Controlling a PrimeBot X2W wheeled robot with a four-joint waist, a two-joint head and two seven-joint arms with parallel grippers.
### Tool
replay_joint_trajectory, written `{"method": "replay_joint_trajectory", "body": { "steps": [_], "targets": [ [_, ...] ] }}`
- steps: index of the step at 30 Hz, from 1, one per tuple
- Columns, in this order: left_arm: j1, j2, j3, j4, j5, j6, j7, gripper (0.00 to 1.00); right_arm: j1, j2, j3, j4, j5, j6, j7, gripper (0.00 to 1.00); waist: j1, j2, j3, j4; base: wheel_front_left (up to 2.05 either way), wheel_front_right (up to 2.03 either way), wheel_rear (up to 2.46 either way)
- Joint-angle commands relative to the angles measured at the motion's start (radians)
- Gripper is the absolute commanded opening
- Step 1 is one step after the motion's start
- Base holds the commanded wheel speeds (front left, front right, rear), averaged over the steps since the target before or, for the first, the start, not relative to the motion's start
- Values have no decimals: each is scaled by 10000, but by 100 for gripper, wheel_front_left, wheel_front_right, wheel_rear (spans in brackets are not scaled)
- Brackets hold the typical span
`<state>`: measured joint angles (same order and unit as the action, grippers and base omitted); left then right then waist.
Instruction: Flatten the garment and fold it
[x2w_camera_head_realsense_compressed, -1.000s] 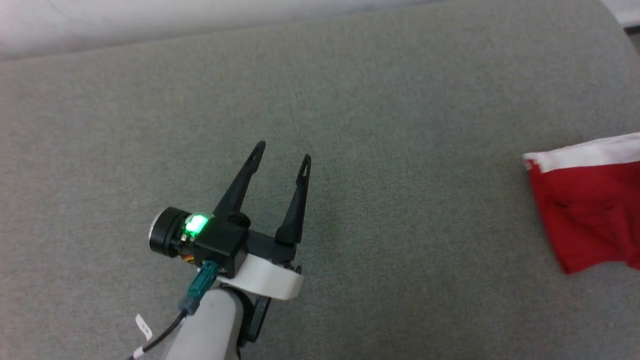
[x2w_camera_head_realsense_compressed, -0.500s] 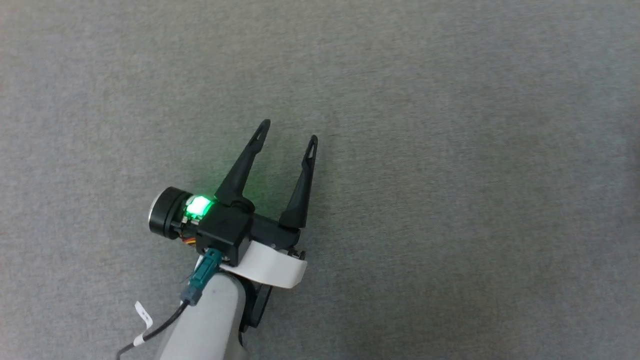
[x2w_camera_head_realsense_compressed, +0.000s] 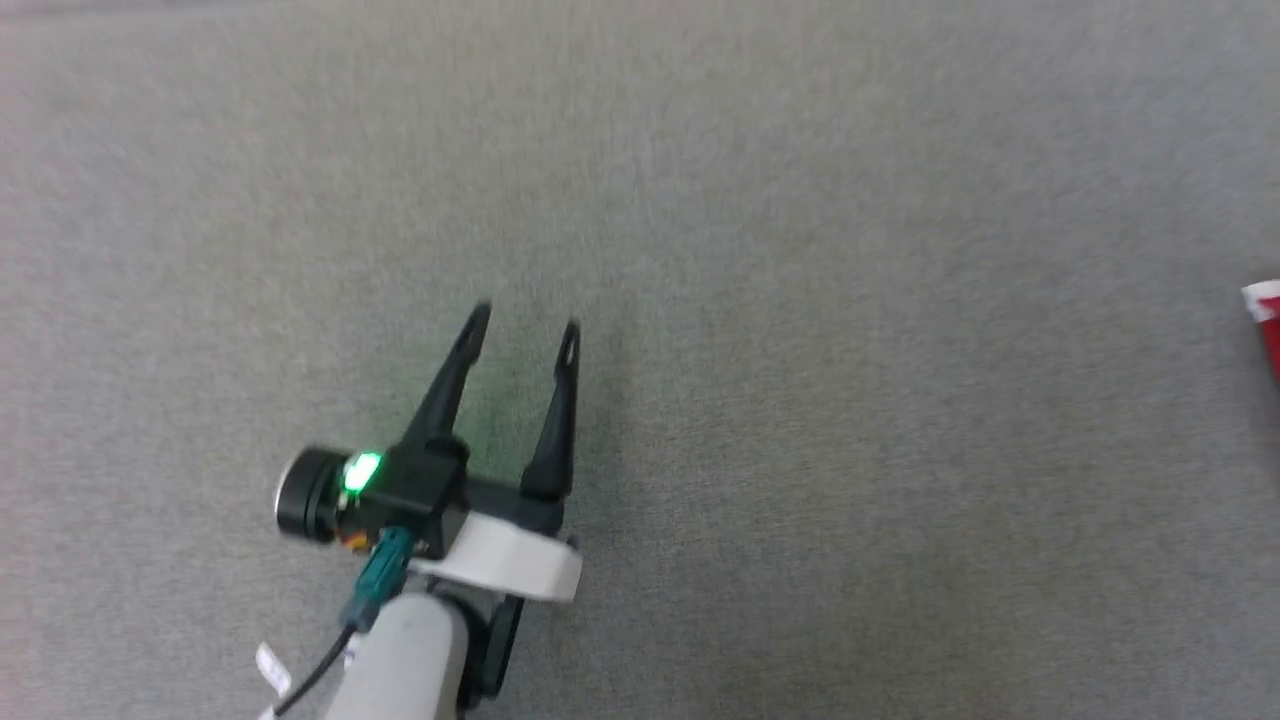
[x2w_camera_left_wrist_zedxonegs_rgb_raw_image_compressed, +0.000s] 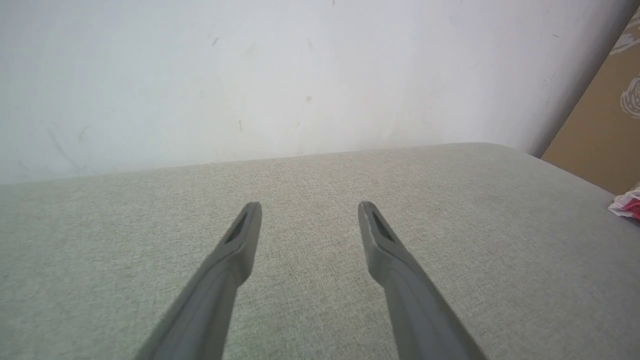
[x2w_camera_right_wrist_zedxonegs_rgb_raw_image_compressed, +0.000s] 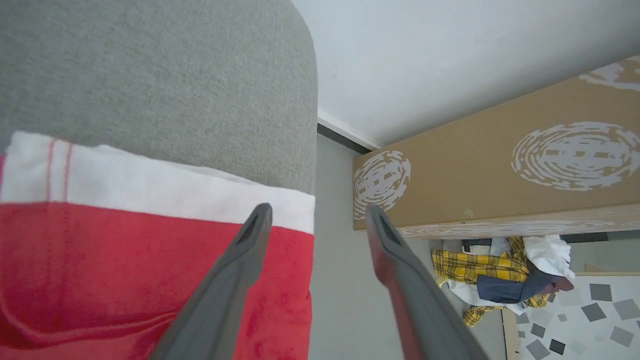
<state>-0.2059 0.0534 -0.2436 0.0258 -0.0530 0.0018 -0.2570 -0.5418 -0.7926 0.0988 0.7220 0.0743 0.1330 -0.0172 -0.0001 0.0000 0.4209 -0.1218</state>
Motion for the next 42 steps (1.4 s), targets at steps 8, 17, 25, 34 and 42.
{"method": "replay_joint_trajectory", "body": {
  "steps": [8,17,25,34,42],
  "targets": [
    [1370,17,752,12,-237,157,-47,100,-159,758,306,-1879,212,-23,-400,100,1,0,-3292,-238,0,0,0],
    [2329,49,1503,-304,-182,334,-47,100,1329,2536,-576,-4743,349,-23,-1213,100,1,0,-4385,261,0,0,0],
    [2796,33,1599,-261,-81,456,-47,100,3629,4996,-1679,-6777,-524,-23,-1795,100,1,0,-4681,688,0,0,0],
    [3050,-3,1507,28,-295,646,-47,100,5407,7008,-1862,-7215,-885,-23,-2030,100,1,0,-4743,880,0,0,0],
    [3020,-13,1523,631,-361,581,-47,100,6101,7377,-1784,-6749,-535,-23,-2158,100,1,0,-4815,1013,0,0,0]
  ]
}}
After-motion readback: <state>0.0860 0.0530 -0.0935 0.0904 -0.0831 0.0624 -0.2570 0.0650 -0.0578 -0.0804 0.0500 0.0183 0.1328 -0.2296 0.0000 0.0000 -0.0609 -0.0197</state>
